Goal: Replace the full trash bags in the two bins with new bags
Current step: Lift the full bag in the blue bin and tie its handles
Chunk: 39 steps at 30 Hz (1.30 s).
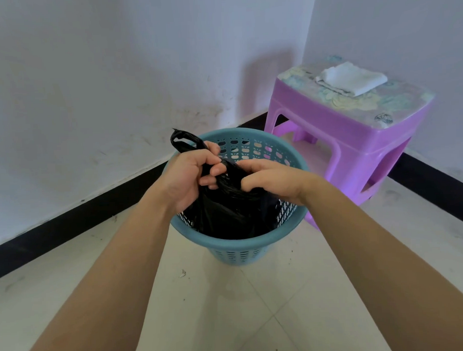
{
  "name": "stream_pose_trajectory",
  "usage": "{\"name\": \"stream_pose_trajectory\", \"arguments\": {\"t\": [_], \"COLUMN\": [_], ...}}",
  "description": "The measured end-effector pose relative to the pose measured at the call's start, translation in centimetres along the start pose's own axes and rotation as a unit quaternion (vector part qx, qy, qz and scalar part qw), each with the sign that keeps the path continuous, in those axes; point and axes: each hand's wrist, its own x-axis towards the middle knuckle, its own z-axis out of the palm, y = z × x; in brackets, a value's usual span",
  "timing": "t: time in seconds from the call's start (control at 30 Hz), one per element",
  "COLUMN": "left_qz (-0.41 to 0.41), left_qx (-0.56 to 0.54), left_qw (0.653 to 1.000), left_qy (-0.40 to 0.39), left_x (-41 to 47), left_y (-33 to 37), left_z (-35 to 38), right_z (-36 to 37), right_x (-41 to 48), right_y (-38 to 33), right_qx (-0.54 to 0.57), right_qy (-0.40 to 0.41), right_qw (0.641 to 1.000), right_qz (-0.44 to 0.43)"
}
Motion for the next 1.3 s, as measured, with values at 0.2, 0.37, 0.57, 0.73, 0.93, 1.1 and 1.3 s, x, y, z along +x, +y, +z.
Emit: {"name": "stream_pose_trajectory", "arguments": {"t": [0.2, 0.37, 0.57, 0.73, 0.93, 1.1, 1.3], "left_qz": [-0.010, -0.010, 0.096, 0.090, 0.127, 0.119, 0.098], "left_qx": [0.131, 0.130, -0.028, -0.224, -0.244, -0.212, -0.179], "left_qw": [0.990, 0.981, 0.970, 0.953, 0.945, 0.959, 0.969], "left_qy": [0.055, 0.145, 0.223, 0.183, 0.178, 0.146, 0.138], "left_x": [0.4, 1.0, 1.7, 2.0, 1.3, 1.2, 1.4], "left_y": [-0.2, -0.1, -1.1, -0.8, -0.8, -0.3, -0.4], "left_z": [-0.6, -0.6, 0.1, 0.2, 0.9, 0.9, 2.3], "right_z": [-1.5, -2.0, -1.5, -0.8, -0.4, -0.3, 1.5], "right_x": [0.6, -0.4, -0.9, -0.5, 0.0, 0.2, 1.0], "right_y": [0.4, -0.2, -0.2, 0.0, 1.1, 0.5, -2.8], "right_qx": [-0.227, -0.185, -0.187, -0.162, -0.063, 0.131, 0.504], "right_qy": [0.264, 0.197, 0.098, 0.085, 0.111, 0.160, 0.246], "right_qw": [0.935, 0.962, 0.976, 0.981, 0.989, 0.978, 0.806], "right_qz": [-0.062, -0.028, 0.052, 0.067, 0.079, -0.040, -0.188]}}
